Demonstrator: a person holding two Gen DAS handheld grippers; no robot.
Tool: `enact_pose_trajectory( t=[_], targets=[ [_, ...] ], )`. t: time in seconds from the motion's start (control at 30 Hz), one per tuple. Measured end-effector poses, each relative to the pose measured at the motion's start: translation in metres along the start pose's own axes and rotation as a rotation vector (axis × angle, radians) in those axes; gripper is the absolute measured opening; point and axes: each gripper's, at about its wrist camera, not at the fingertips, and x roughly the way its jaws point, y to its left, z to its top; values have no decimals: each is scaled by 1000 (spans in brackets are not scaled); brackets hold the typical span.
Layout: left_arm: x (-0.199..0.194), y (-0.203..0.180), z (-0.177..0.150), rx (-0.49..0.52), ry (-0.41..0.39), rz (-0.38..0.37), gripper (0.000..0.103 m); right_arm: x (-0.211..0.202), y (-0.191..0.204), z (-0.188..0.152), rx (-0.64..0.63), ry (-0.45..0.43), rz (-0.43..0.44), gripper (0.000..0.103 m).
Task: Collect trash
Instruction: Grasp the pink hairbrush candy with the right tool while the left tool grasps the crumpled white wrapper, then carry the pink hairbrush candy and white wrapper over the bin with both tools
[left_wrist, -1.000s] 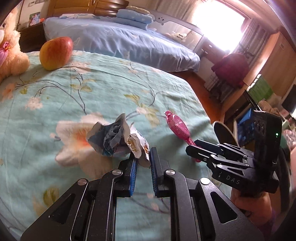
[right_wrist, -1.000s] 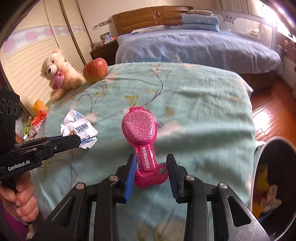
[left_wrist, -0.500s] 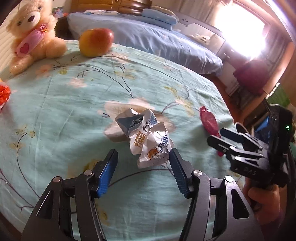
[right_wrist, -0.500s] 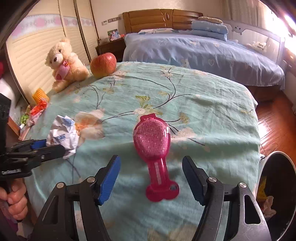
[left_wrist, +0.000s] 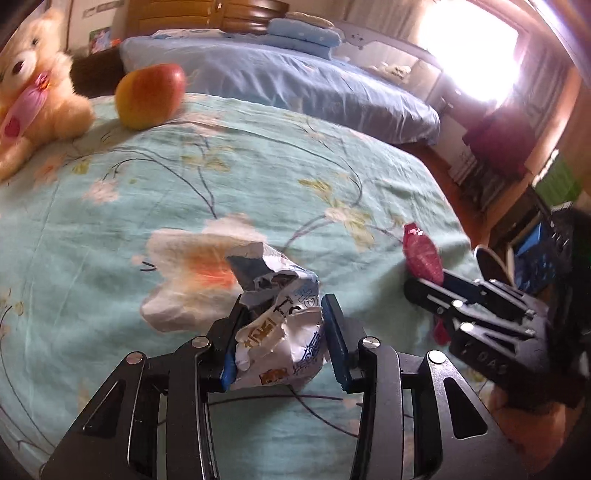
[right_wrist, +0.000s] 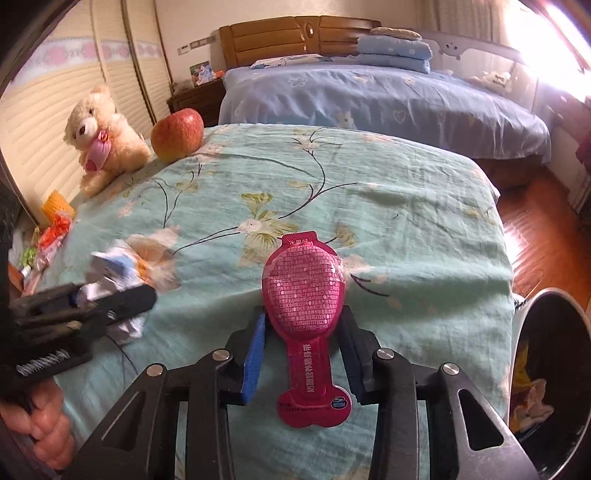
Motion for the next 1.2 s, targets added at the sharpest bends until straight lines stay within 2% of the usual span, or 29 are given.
enact_pose_trajectory(
  t=[0.27, 0.6, 1.2],
  targets=[
    [-10, -21, -12, 36, 16, -69, 35, -29, -12, -15, 118, -43, 59, 38],
    [-20, -52, -17, 101, 15, -114, 35, -69, -38, -33, 185, -96, 36, 38],
    [-18, -115, -29, 234, 43, -150, 35, -103, -86, -69, 279, -121, -27, 38]
  ],
)
